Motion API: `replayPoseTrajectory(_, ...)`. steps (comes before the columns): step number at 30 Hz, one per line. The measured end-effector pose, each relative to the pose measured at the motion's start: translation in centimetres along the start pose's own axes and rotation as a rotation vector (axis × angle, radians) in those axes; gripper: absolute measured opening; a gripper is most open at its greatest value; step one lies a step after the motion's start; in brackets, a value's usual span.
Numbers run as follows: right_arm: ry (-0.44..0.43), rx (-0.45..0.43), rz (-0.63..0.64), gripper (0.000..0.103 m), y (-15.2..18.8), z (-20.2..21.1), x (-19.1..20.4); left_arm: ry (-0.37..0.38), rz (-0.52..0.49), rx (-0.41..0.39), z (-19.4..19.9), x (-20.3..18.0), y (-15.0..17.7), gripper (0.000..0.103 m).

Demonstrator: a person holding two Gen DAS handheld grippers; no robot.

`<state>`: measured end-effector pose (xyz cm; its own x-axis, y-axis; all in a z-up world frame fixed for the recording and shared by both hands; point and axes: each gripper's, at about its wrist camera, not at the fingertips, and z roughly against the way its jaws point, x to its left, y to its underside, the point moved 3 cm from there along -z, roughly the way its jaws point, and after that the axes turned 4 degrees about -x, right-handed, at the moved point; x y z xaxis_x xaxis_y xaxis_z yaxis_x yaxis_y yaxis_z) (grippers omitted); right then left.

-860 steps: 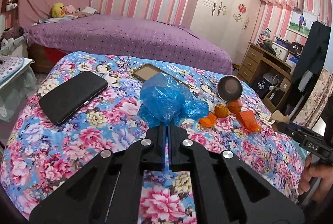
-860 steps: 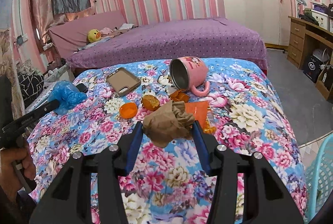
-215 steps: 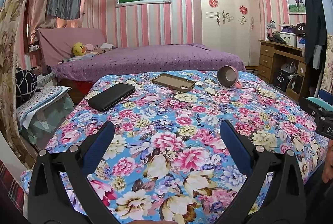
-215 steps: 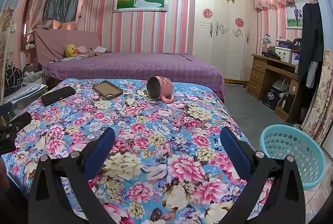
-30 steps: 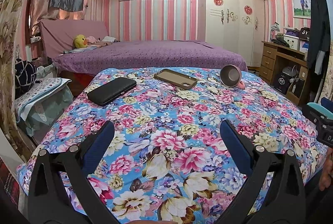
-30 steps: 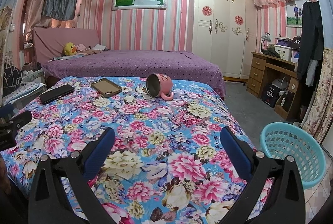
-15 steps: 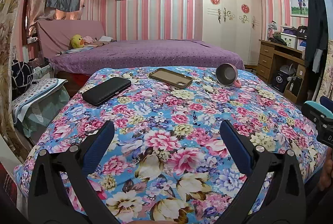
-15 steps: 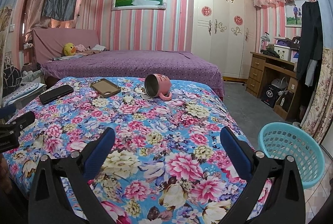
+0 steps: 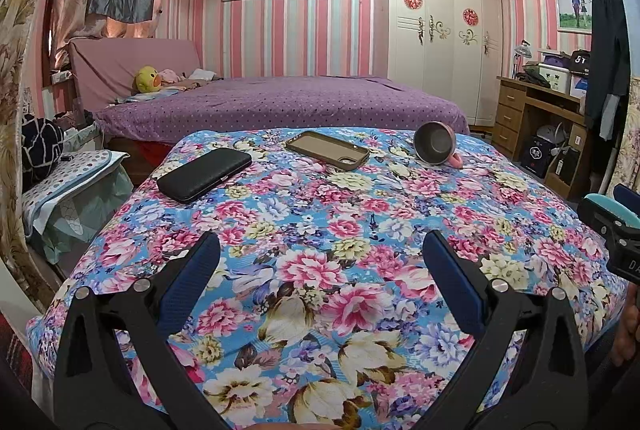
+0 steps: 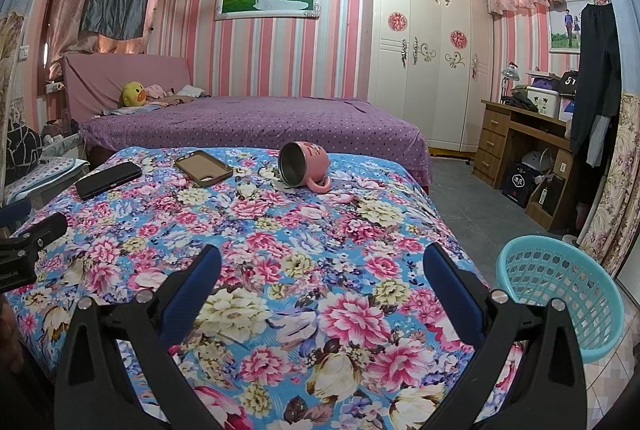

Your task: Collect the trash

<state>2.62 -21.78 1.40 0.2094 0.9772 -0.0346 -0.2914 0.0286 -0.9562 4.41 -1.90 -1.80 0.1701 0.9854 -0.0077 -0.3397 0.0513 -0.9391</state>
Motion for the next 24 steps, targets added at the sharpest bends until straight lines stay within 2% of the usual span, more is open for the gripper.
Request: replayPoseTrajectory(24, -0.001, -0.001, 0.000, 0.099, -0.03, 0.07, -0.03, 0.005, 0.000, -0.001, 0.02, -0.07, 0.07, 0.098)
